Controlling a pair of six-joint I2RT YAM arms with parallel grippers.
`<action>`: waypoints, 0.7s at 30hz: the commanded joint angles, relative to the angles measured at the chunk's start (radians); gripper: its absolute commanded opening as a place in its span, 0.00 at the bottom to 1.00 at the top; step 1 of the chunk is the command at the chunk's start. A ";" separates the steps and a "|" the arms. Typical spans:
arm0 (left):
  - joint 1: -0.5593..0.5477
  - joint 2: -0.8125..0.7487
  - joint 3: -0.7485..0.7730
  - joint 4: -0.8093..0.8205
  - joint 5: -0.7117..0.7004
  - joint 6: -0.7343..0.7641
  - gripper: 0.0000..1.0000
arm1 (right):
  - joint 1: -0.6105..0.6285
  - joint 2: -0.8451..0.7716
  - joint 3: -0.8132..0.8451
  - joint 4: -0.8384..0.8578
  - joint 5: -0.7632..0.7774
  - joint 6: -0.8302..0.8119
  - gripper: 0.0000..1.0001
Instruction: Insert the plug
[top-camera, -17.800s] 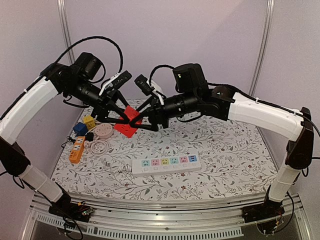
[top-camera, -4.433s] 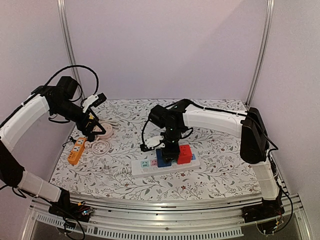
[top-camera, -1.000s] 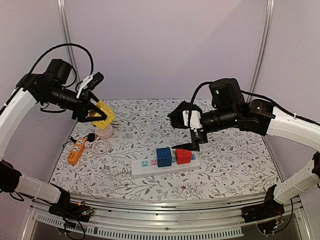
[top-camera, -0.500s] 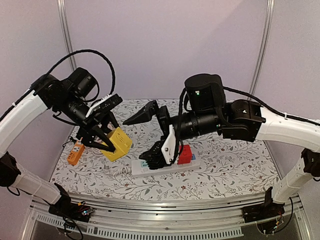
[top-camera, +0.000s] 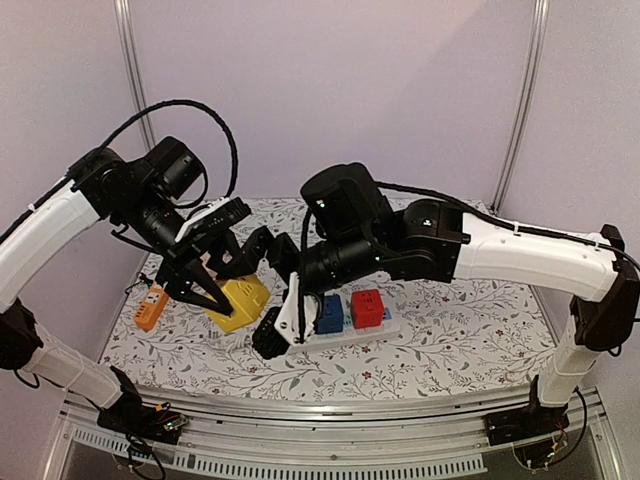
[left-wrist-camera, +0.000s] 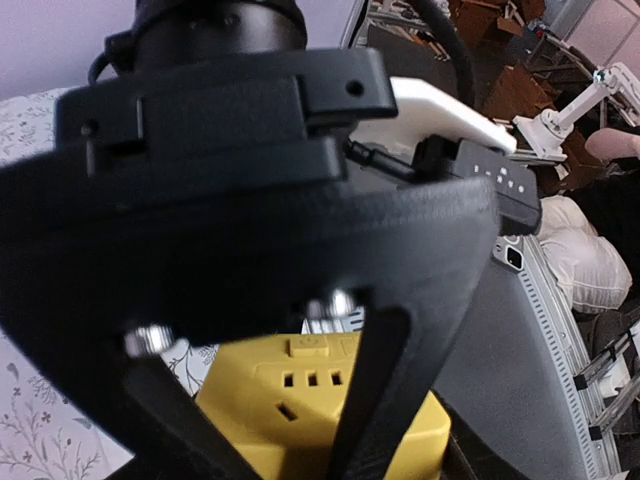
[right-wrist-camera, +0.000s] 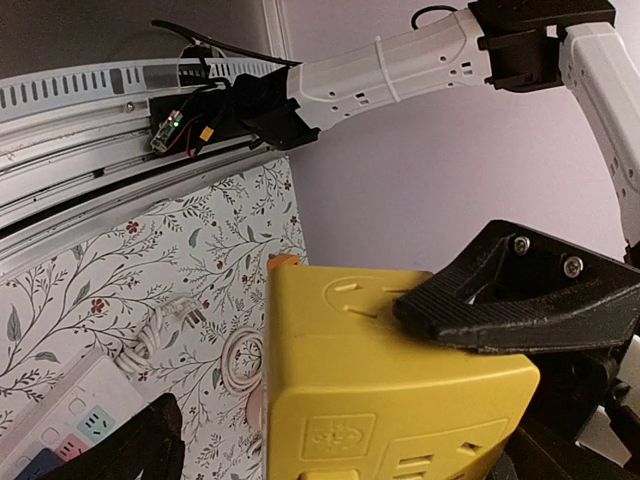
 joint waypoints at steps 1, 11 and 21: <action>-0.021 0.023 0.036 -0.116 0.013 0.016 0.00 | 0.017 0.036 0.039 0.005 0.024 -0.018 0.99; -0.022 0.037 0.048 -0.119 -0.012 0.023 0.00 | 0.025 0.019 0.017 0.038 0.032 0.109 0.32; 0.084 0.009 -0.006 0.004 -0.195 -0.022 1.00 | 0.008 -0.083 -0.149 0.105 0.277 0.437 0.00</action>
